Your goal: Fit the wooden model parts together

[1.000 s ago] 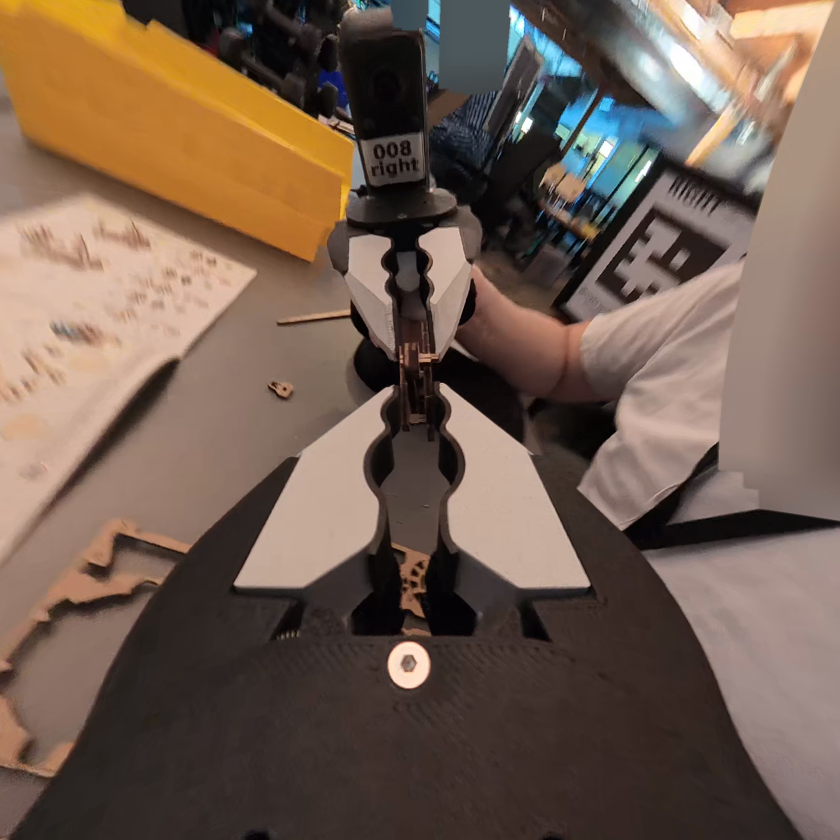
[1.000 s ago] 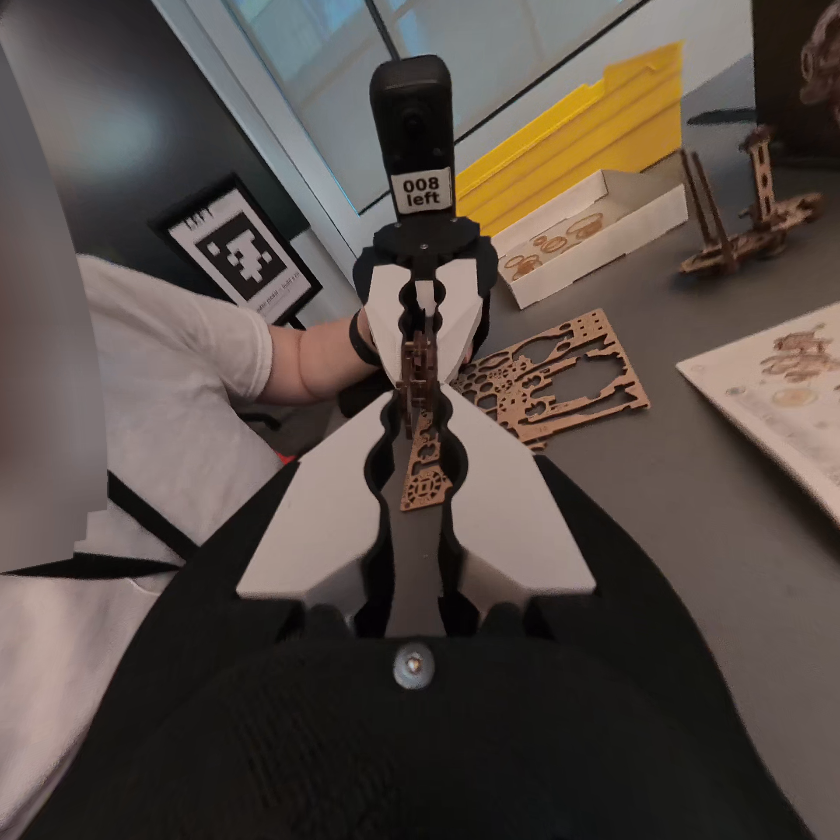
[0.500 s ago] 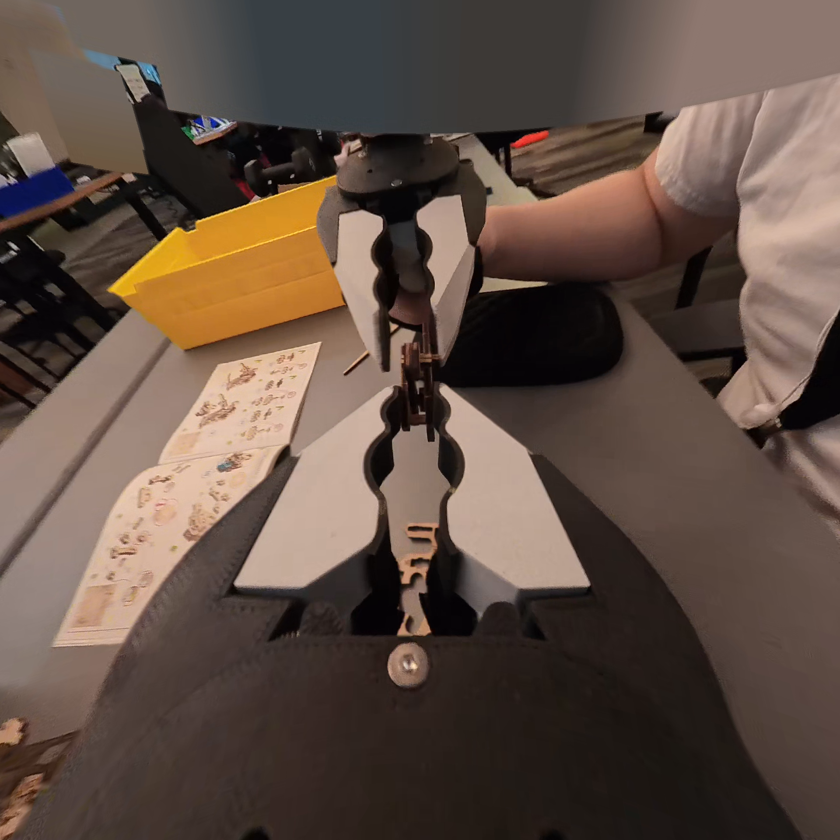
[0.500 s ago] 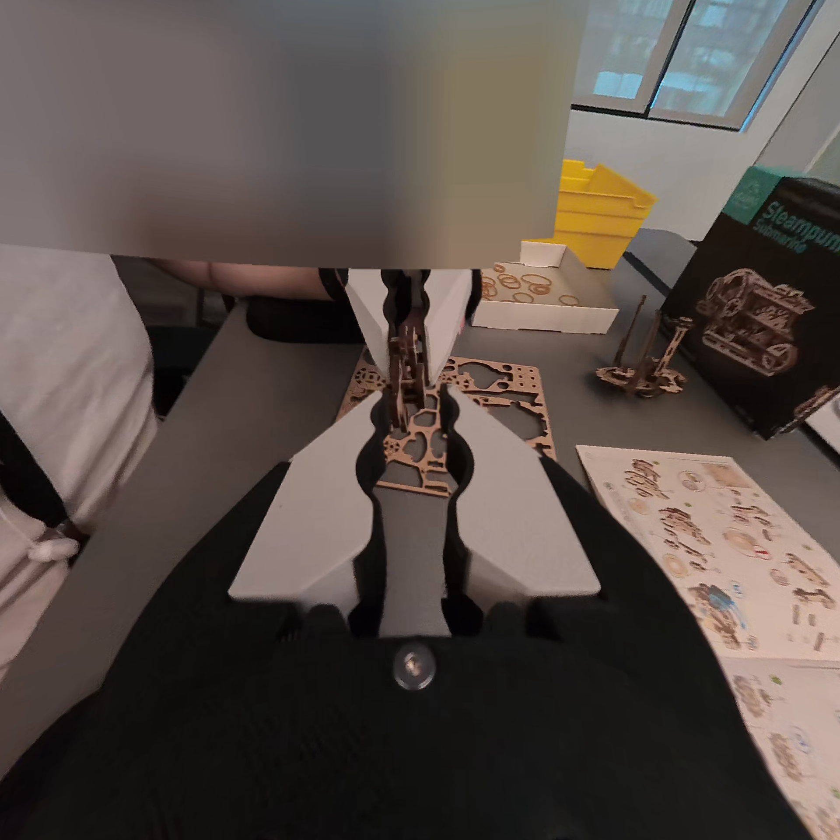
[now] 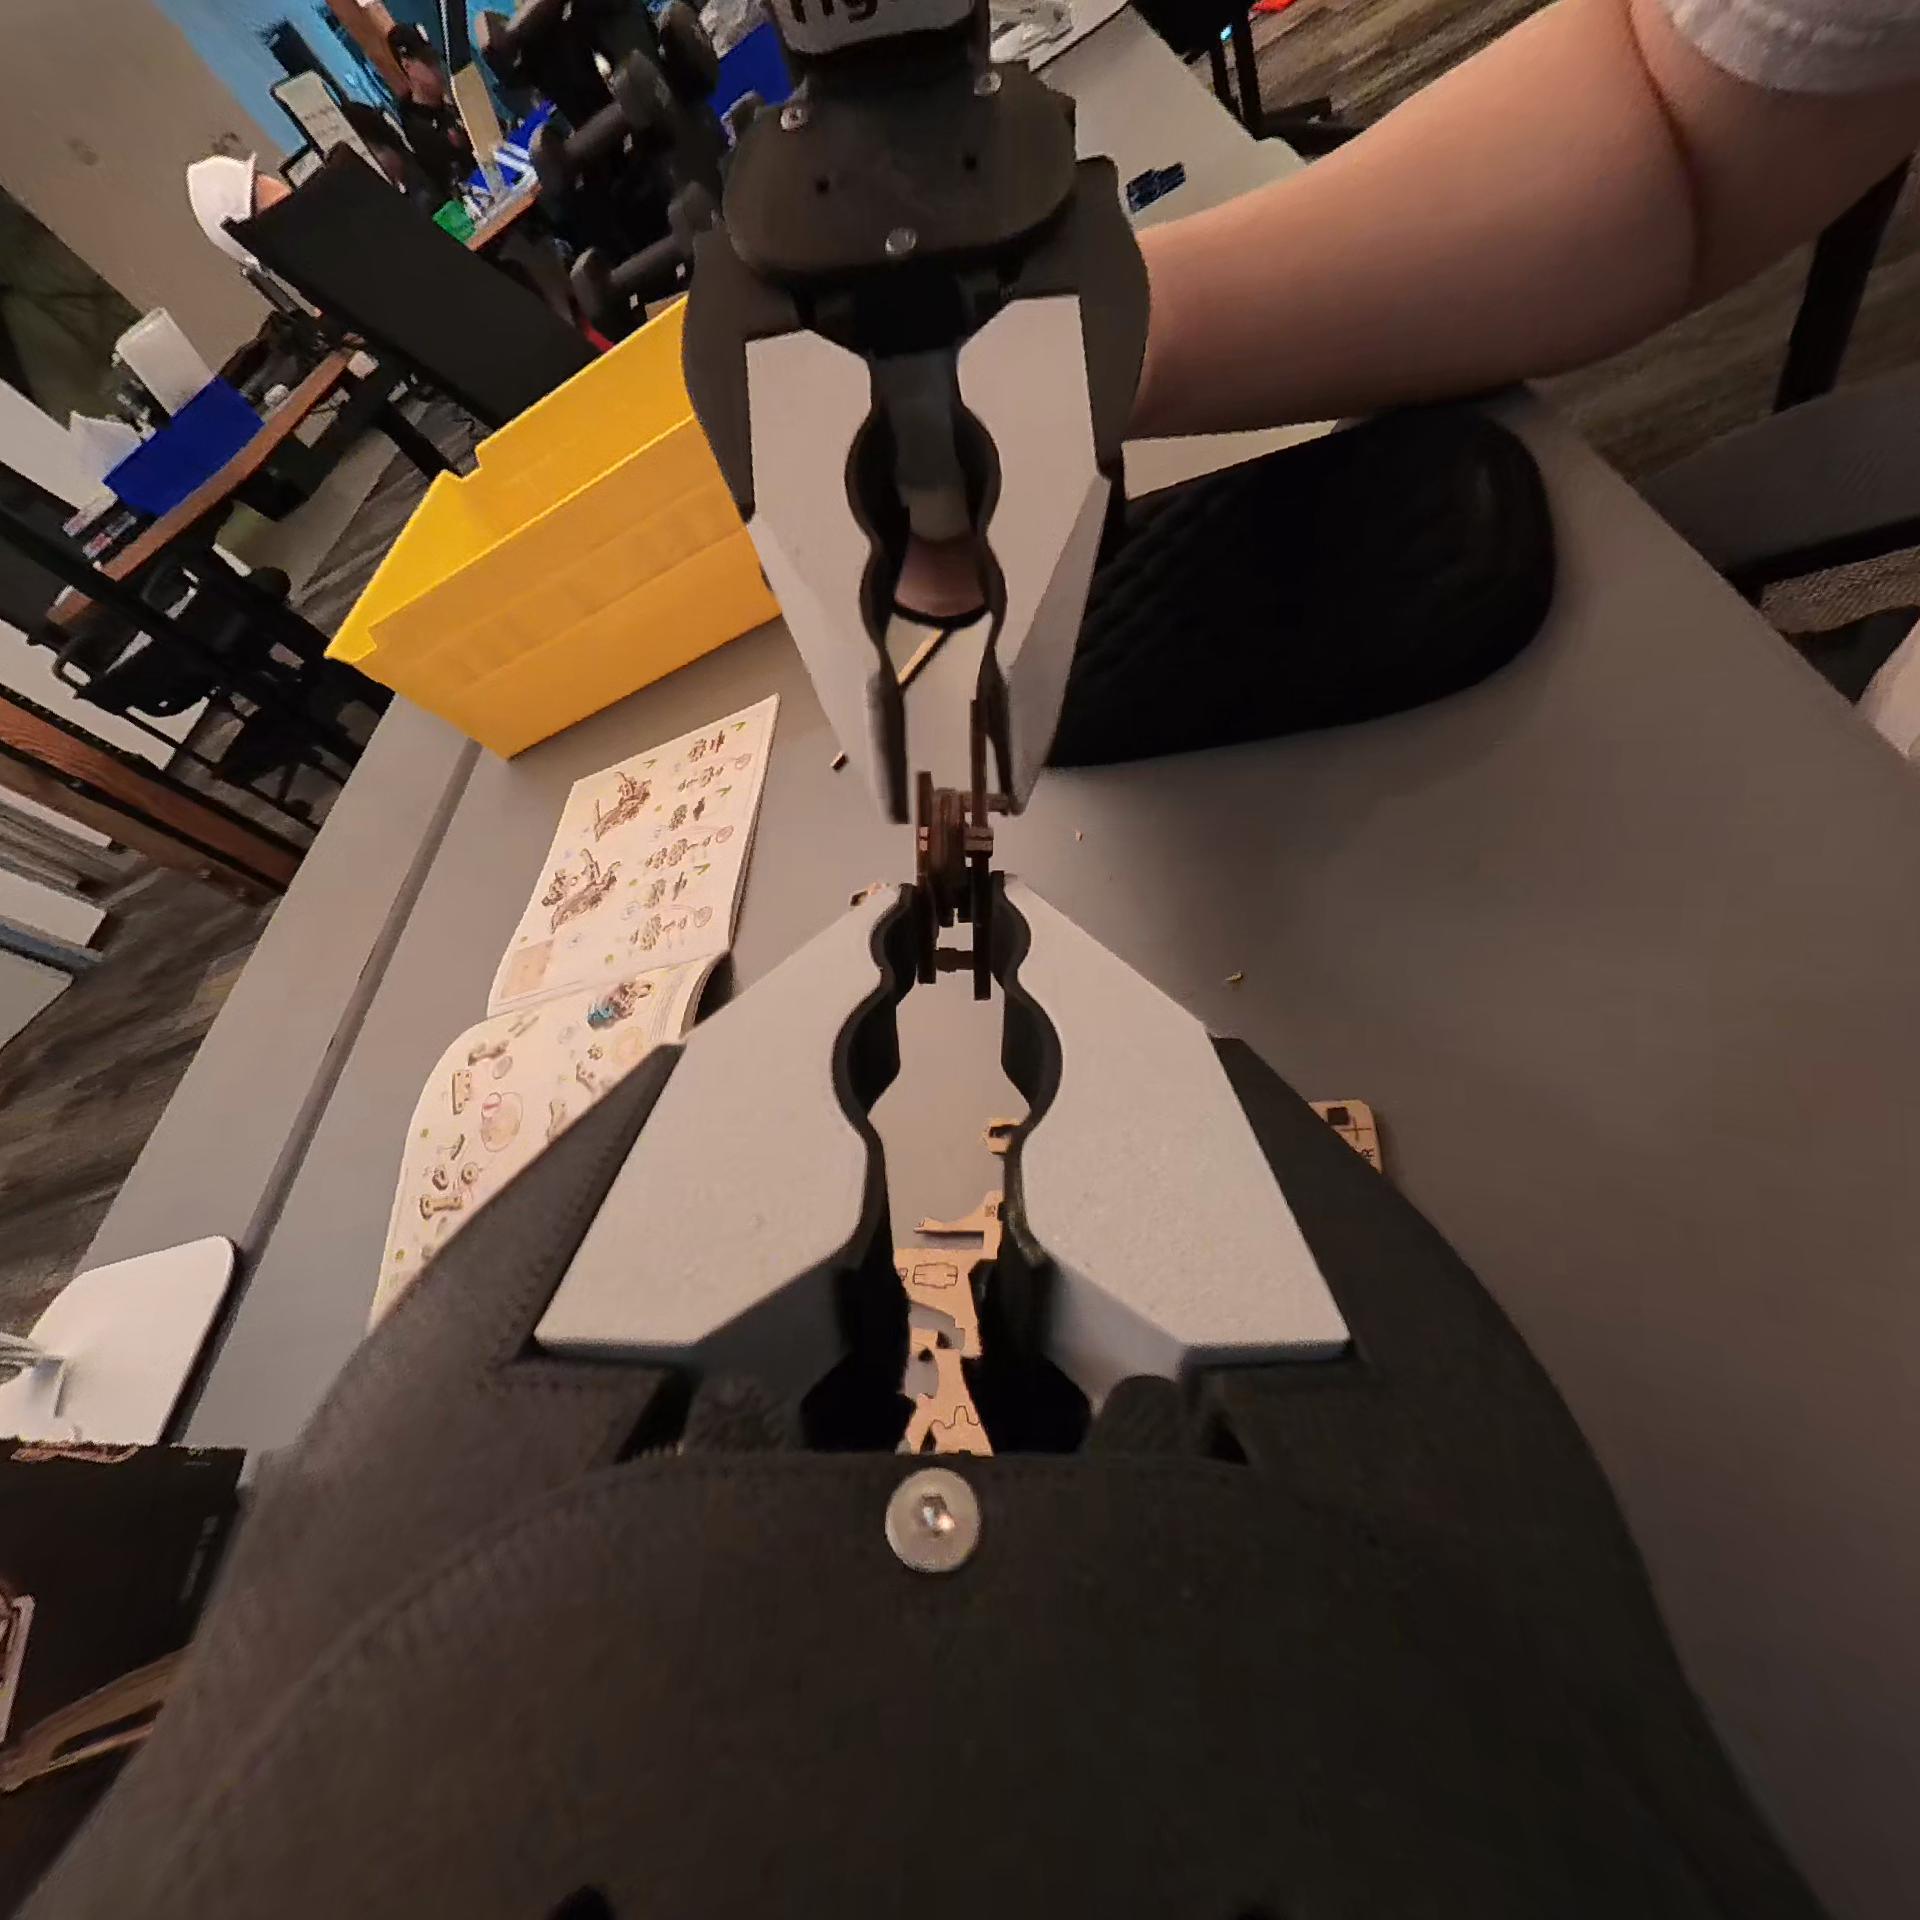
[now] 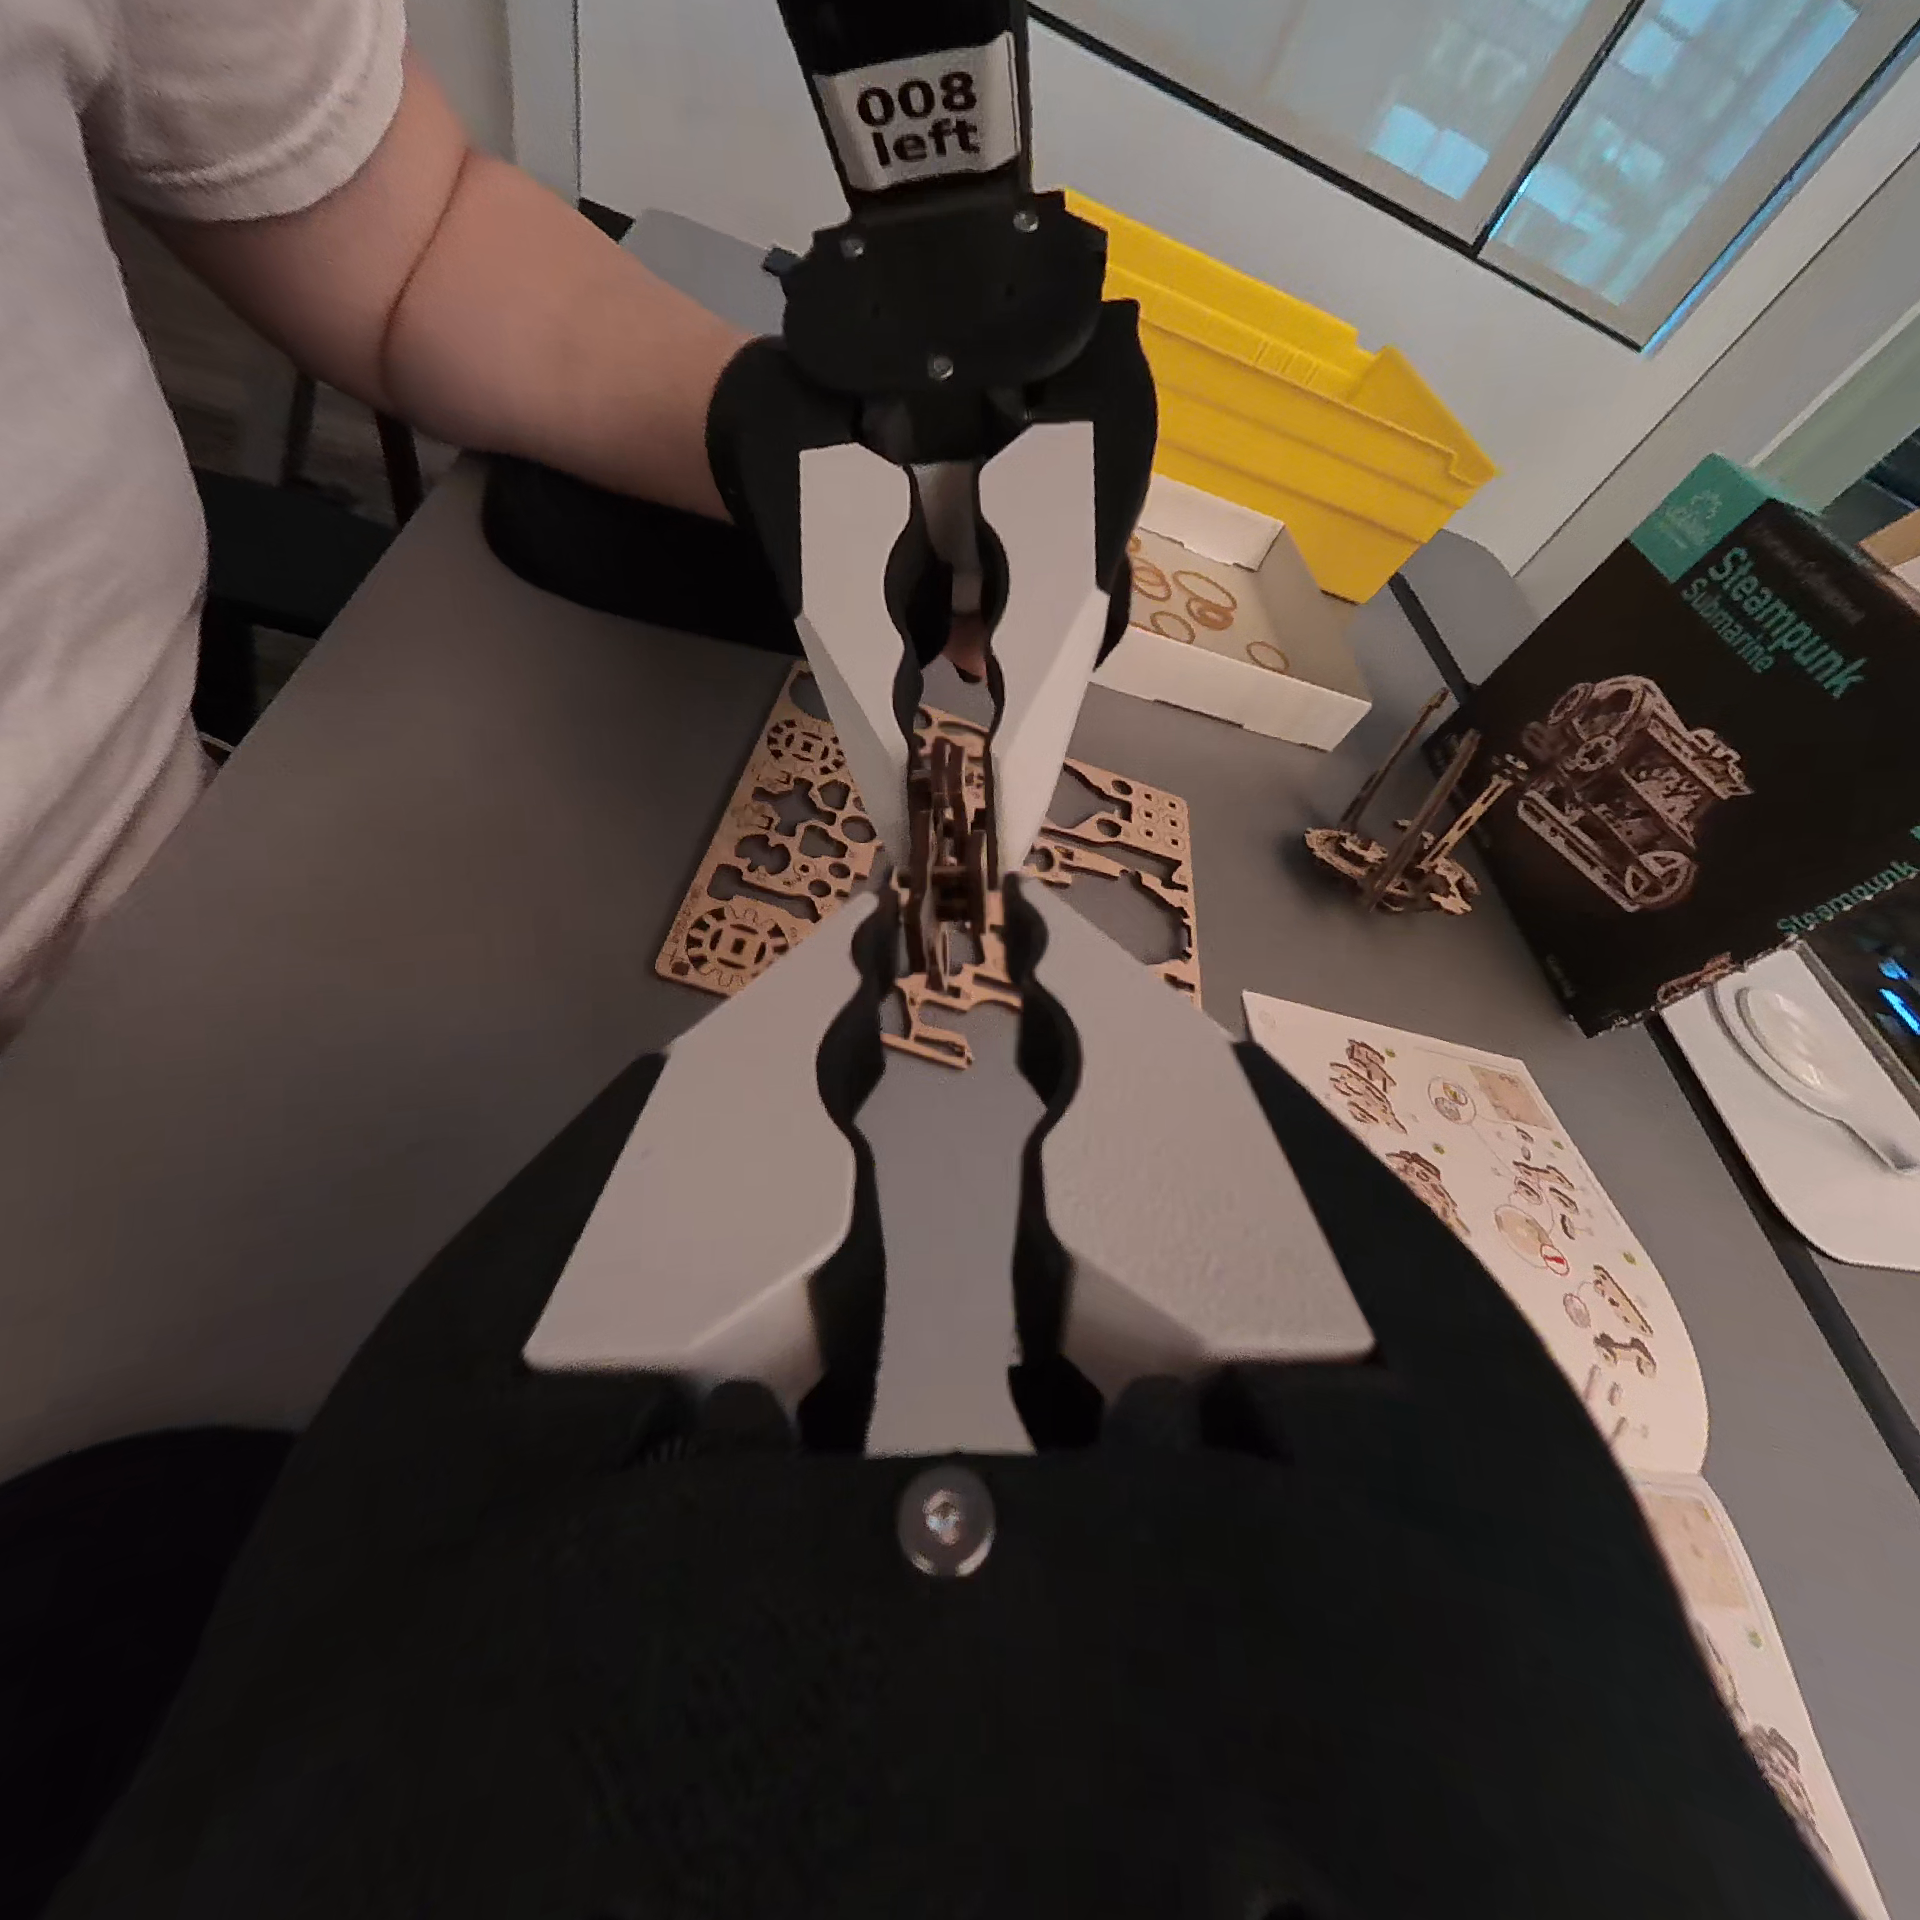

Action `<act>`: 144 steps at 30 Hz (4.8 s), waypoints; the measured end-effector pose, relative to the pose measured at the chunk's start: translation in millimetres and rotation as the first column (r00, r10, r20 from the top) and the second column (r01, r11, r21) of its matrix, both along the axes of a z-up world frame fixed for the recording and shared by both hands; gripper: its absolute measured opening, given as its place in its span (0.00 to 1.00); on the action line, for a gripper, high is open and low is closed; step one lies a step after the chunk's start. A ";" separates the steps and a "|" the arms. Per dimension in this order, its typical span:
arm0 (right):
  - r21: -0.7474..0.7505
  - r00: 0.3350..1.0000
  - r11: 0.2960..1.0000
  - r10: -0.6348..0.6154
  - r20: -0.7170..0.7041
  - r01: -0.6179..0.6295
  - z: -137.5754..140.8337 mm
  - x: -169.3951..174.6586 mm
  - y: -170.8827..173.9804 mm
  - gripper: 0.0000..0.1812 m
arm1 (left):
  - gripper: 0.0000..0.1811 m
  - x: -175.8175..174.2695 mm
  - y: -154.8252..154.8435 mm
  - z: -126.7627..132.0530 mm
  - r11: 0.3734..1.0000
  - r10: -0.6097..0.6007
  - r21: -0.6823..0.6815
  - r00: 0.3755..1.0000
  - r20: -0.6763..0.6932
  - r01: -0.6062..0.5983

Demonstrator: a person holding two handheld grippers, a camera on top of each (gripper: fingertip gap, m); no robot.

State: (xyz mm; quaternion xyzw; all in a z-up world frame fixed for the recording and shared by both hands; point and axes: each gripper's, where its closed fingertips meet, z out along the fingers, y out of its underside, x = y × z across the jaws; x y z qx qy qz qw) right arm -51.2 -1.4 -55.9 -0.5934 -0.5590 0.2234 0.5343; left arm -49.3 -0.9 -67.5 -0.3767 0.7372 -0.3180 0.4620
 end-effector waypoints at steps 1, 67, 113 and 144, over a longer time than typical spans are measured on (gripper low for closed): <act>-0.005 1.000 1.000 -0.001 -0.002 0.001 0.1 0.4 0.0 0.14 | 0.06 0.6 1.4 -2.3 1.000 0.012 0.001 1.000 -0.014 -0.012; -0.082 0.963 0.989 -0.097 0.252 0.121 -54.6 -2.4 14.3 0.06 | 0.06 1.8 6.6 -42.1 0.994 0.064 -0.077 0.972 -0.227 -0.083; 0.038 0.857 0.984 -0.171 0.485 0.175 -77.5 -1.0 10.9 0.05 | 0.05 3.2 1.9 -63.6 0.985 0.152 0.130 0.924 -0.350 -0.113; -0.170 0.958 0.977 -0.078 0.275 0.129 -62.4 -0.2 10.1 0.08 | 0.06 3.5 4.8 -56.1 0.989 0.127 -0.025 0.933 -0.336 -0.144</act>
